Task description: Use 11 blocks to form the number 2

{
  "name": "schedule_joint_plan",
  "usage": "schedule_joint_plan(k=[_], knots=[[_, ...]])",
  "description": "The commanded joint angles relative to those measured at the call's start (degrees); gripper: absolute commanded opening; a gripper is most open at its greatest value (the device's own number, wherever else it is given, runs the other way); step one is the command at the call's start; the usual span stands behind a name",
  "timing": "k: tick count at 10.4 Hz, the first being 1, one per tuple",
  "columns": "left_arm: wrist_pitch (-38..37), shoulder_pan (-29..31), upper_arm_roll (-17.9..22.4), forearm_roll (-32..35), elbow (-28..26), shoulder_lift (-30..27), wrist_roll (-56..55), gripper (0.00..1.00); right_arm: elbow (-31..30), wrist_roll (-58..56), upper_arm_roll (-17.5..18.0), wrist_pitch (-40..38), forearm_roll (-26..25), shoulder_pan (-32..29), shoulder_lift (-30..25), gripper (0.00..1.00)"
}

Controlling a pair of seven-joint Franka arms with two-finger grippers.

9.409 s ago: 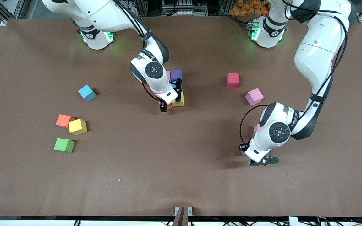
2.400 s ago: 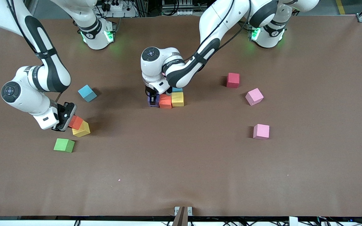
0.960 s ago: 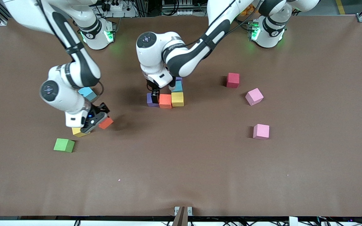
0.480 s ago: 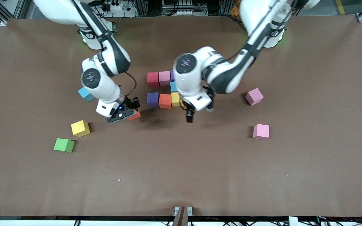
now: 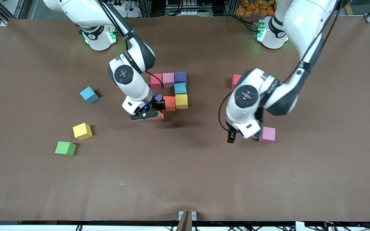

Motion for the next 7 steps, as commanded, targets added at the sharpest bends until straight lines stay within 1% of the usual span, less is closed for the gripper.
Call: schedule_joint_plan(k=[1, 3, 4, 5, 7], knots=[[0.4, 4.4, -1.3, 0.4, -3.1, -1.8, 10.9, 1.00, 2.1, 1.6, -3.6, -0.3, -0.8, 3.9, 2.8, 0.34], [0.4, 6.7, -1.3, 0.4, -3.6, -1.6, 22.0, 1.00, 2.0, 1.6, -4.8, -0.6, -4.8, 4.2, 2.9, 0.34], [1.1, 7.2, -1.3, 0.4, -4.2, -1.4, 27.6, 1.00, 1.9, 2.5, -5.1, -0.4, -5.1, 4.3, 3.4, 0.34], [3.8, 8.6, -1.3, 0.4, -6.5, -1.8, 32.6, 1.00, 2.0, 4.9, -5.1, 0.7, -4.9, 4.9, 5.4, 0.34], [10.3, 11.6, -1.3, 0.7, -12.4, -4.5, 41.3, 1.00, 2.1, 6.9, -5.1, 1.1, -4.9, 6.1, 6.0, 0.35]])
